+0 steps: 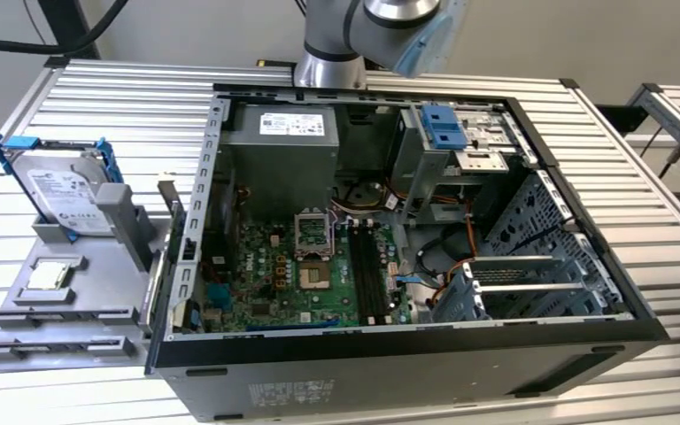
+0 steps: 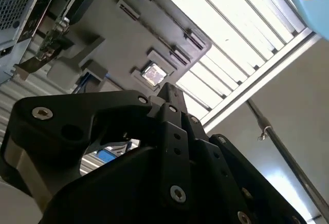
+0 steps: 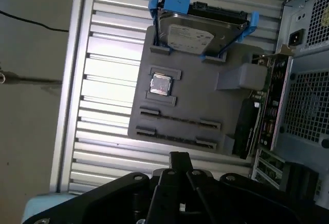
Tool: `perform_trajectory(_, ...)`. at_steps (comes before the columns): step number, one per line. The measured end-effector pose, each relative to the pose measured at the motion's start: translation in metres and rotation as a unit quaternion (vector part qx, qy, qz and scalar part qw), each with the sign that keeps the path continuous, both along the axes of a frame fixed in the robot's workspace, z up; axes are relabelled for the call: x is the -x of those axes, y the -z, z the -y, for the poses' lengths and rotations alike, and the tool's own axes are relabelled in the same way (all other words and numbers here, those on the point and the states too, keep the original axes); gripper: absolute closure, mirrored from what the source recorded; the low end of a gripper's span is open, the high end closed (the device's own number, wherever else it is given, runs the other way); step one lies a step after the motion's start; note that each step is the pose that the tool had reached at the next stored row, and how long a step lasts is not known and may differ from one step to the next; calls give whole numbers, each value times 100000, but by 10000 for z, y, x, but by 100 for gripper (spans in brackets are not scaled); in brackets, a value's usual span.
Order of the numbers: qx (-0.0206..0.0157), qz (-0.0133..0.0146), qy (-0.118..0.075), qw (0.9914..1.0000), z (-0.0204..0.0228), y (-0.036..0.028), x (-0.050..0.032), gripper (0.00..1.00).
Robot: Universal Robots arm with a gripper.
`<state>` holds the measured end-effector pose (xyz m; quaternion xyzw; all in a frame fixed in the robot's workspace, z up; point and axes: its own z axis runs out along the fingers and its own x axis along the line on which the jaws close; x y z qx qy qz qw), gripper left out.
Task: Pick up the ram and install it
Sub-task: 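Pick up the ram and move it above insertion slot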
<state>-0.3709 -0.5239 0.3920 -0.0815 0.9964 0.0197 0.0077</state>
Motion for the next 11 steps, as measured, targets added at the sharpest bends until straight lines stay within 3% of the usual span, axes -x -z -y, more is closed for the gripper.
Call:
perform_trajectory(4,14,2,-2326,99973,0,-5,0,100)
perform_trajectory(11,37,-7,-4498,99899,1,-9,0,100)
